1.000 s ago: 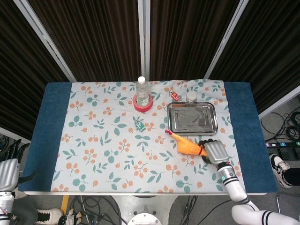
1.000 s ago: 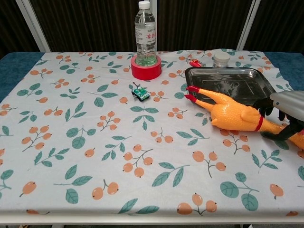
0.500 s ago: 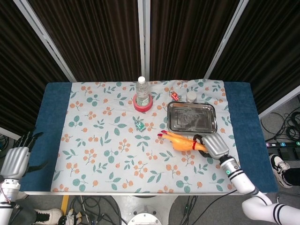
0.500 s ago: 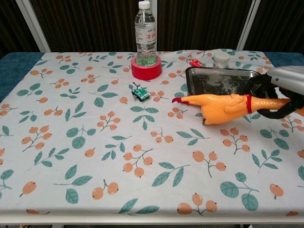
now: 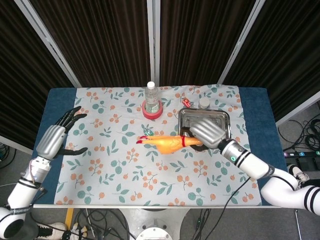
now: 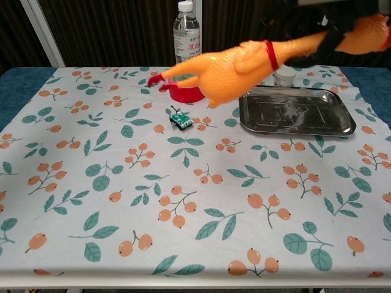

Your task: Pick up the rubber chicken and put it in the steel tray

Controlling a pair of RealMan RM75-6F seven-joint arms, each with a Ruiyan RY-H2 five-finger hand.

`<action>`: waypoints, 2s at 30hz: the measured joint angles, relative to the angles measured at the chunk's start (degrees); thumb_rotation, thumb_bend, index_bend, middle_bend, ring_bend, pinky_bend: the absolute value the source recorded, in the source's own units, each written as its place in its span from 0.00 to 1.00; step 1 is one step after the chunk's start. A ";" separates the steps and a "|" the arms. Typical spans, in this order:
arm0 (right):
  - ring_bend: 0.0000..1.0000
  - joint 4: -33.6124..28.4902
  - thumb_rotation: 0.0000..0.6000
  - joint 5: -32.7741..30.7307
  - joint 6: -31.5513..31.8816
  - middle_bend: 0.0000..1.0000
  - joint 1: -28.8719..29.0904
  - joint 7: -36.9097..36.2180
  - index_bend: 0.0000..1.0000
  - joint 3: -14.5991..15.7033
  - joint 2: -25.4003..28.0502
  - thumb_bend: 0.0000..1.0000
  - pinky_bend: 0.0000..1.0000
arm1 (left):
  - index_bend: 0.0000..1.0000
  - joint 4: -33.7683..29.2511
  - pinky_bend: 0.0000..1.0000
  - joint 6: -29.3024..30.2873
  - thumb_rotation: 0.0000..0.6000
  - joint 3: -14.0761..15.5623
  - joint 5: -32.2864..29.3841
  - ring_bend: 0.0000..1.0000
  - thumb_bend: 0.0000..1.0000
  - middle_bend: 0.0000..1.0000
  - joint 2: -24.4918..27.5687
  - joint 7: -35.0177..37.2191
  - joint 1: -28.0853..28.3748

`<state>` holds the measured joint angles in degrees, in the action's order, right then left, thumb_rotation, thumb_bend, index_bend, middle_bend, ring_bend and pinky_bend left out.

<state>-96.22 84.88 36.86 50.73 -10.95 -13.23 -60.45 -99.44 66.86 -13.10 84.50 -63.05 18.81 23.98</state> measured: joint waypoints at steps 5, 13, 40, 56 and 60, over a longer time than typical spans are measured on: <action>0.64 -0.80 1.00 -6.49 -5.08 0.68 6.13 0.78 0.82 -3.31 -0.61 0.95 0.92 | 0.19 -2.13 0.16 -4.30 1.00 -1.75 -4.22 0.03 0.08 0.11 -0.66 0.83 3.31; 0.64 0.47 1.00 -20.99 -7.82 0.68 15.08 8.06 0.82 -5.65 -4.97 0.93 0.92 | 0.18 -4.49 0.16 -8.92 1.00 -3.35 -12.19 0.03 0.03 0.10 -2.18 -3.71 7.63; 0.64 -1.81 1.00 -62.52 8.49 0.68 33.24 33.16 0.82 -1.94 -13.99 0.93 0.92 | 0.27 -9.87 0.30 -7.82 1.00 -5.65 -34.90 0.19 0.02 0.25 -4.71 -23.14 15.85; 0.64 -2.35 1.00 -63.49 8.53 0.68 32.45 31.56 0.82 -2.53 -14.60 0.93 0.92 | 0.64 -5.75 0.60 -4.63 0.75 -7.19 -42.06 0.55 0.29 0.63 -9.69 -24.35 18.14; 0.64 -2.21 1.00 -63.10 8.49 0.68 31.98 31.26 0.82 -2.24 -14.84 0.93 0.92 | 0.73 -3.69 0.67 -3.90 0.65 -7.25 -41.24 0.64 0.43 0.73 -11.43 -23.59 18.03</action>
<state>-98.43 21.78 45.36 82.70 20.31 -15.47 -75.29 -103.13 62.96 -20.35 43.26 -74.47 -4.77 42.01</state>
